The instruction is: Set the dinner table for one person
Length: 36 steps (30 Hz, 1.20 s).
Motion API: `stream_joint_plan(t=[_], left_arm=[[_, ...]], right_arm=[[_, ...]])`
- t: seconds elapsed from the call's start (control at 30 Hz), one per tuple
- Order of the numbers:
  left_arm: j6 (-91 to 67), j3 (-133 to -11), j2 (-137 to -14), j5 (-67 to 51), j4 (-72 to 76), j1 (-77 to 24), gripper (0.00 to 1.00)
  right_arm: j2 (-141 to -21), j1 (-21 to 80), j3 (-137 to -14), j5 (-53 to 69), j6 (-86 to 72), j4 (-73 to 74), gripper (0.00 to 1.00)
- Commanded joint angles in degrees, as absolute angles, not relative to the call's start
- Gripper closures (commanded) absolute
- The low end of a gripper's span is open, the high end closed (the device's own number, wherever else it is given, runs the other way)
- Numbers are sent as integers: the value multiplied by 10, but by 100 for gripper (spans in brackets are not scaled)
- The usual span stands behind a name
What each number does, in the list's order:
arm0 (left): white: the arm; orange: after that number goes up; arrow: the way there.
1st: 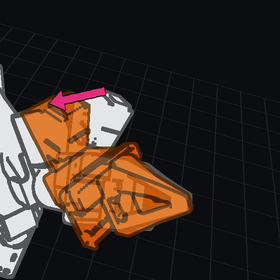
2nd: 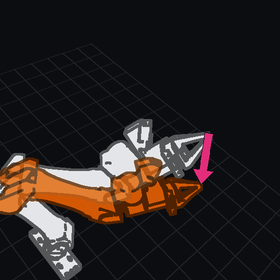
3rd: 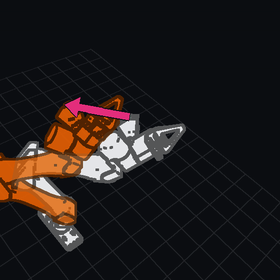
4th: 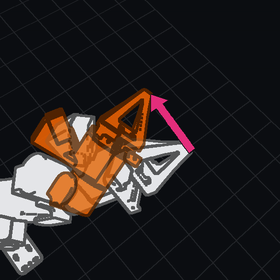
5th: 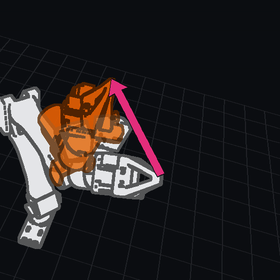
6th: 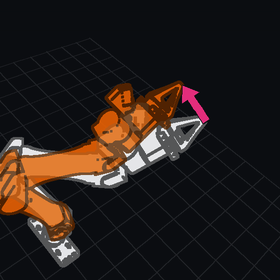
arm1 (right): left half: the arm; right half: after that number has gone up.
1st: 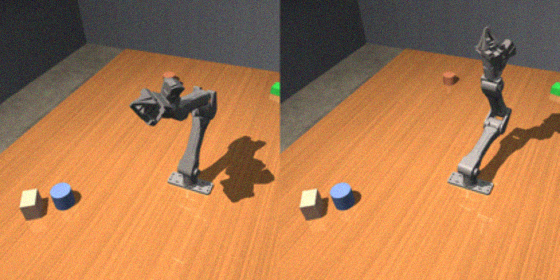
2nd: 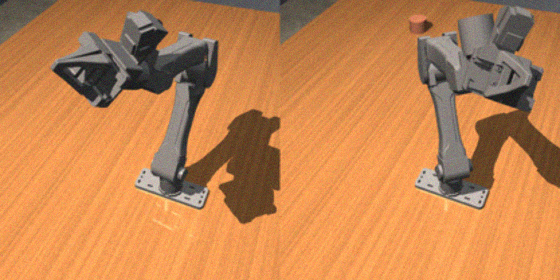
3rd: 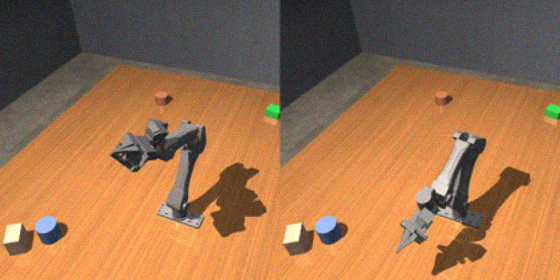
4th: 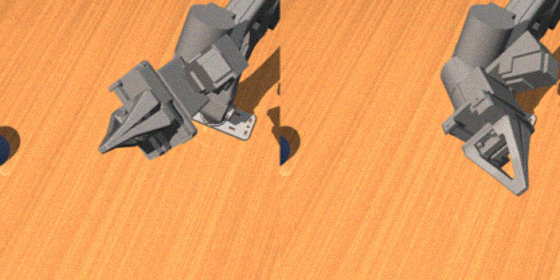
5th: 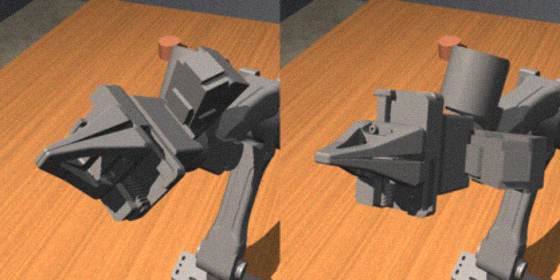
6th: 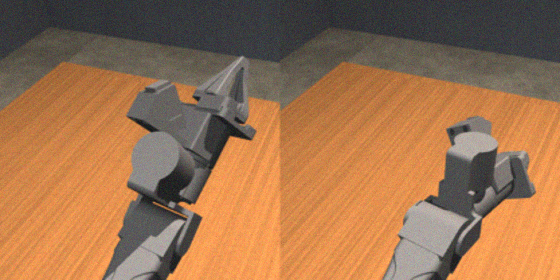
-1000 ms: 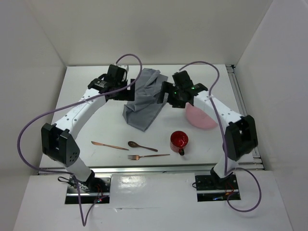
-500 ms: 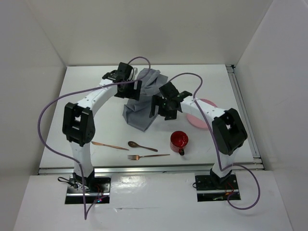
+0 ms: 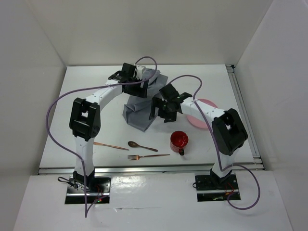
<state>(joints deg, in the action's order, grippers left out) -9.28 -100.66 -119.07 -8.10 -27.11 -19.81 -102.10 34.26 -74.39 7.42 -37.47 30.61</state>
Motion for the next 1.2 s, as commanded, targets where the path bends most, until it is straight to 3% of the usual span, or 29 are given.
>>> stream_joint_plan(t=[0.0,0.07,0.2,0.23,0.3,0.33,0.7,1.0,1.17], left_arm=[[-90,-1015,-1216,-132,-257,-201,9],[-90,-1006,-1216,-139,-242,-201,14],[-81,-1046,-1228,-157,-270,-201,41],[-76,-1059,-1235,-163,-282,-201,59],[-76,-1105,-1257,-174,-325,-201,81],[-76,-1120,-1263,-179,-340,-194,100],[-137,-1132,-1150,-133,-372,-133,100],[-172,-1113,-1099,-135,-367,-98,100],[-186,-1078,-1088,-135,-351,-85,100]], right_arm=[[-993,348,-737,84,-374,285,0],[-993,353,-737,84,-380,285,0],[-1005,375,-743,74,-385,290,0],[-1012,382,-743,74,-385,290,0],[-1020,388,-753,74,-391,290,0],[-1027,388,-753,74,-391,290,0],[-1076,412,-795,85,-446,262,0],[-1126,429,-808,74,-592,249,31],[-1120,441,-759,62,-651,221,32]])
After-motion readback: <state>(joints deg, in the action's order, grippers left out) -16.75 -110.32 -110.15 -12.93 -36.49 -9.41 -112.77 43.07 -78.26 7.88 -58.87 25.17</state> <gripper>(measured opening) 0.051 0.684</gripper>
